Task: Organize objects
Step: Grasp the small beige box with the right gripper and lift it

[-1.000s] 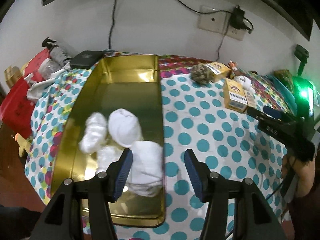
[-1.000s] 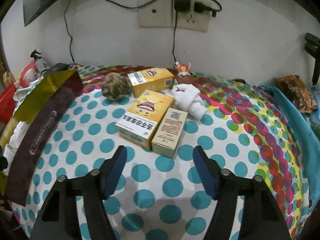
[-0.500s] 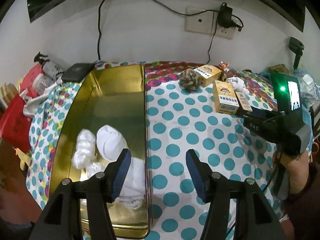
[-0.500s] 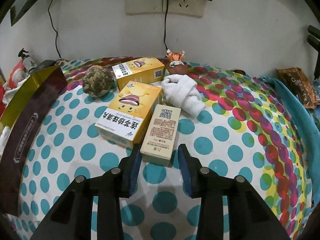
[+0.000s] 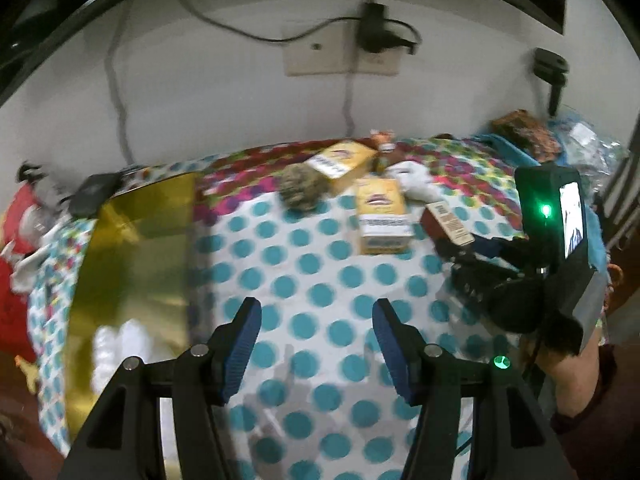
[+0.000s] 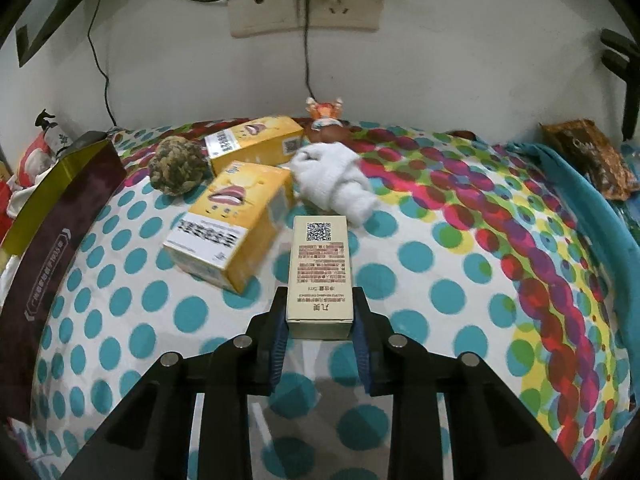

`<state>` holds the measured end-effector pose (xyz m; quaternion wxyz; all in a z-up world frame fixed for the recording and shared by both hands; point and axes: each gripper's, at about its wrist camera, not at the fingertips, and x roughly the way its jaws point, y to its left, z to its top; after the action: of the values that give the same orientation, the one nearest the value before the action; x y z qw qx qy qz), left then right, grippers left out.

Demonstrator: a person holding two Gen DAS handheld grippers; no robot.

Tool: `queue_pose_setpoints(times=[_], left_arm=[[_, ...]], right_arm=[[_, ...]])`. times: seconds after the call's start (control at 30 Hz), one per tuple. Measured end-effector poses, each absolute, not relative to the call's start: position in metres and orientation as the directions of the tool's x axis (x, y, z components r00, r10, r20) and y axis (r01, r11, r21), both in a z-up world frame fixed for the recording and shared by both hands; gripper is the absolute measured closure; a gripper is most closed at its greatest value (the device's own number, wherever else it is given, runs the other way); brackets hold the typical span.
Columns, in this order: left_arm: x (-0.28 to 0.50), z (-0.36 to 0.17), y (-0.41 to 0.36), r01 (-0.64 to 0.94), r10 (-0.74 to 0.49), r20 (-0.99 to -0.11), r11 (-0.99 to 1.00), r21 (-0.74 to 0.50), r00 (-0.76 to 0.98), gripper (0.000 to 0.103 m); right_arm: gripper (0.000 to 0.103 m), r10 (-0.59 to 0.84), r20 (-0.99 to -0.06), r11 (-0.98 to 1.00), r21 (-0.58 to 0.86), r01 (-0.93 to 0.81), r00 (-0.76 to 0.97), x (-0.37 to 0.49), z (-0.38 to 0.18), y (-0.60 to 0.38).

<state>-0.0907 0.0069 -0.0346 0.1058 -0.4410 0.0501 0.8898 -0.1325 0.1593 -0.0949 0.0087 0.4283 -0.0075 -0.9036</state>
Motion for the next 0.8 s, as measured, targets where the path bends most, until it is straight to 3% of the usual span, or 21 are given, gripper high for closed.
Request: queue_pose_setpoints(times=[0.47,0.8], left_arm=[[-0.156,-0.07,0.047,-0.294,0.363,-0.815,-0.923,-0.248,-0.451,0.044],[-0.183,-0.084,0.072,-0.288,0.283,-0.846,-0.944,-0.162,-0.451,0.044]], right_arm=[[0.076,-0.039,-0.743,-0.997,0.076,-0.027,-0.669,-0.102,-0.086,0.185],[0.076,-0.042,-0.751,-0.997,0.07,-0.016,-0.659,-0.1,-0.088,0.185]])
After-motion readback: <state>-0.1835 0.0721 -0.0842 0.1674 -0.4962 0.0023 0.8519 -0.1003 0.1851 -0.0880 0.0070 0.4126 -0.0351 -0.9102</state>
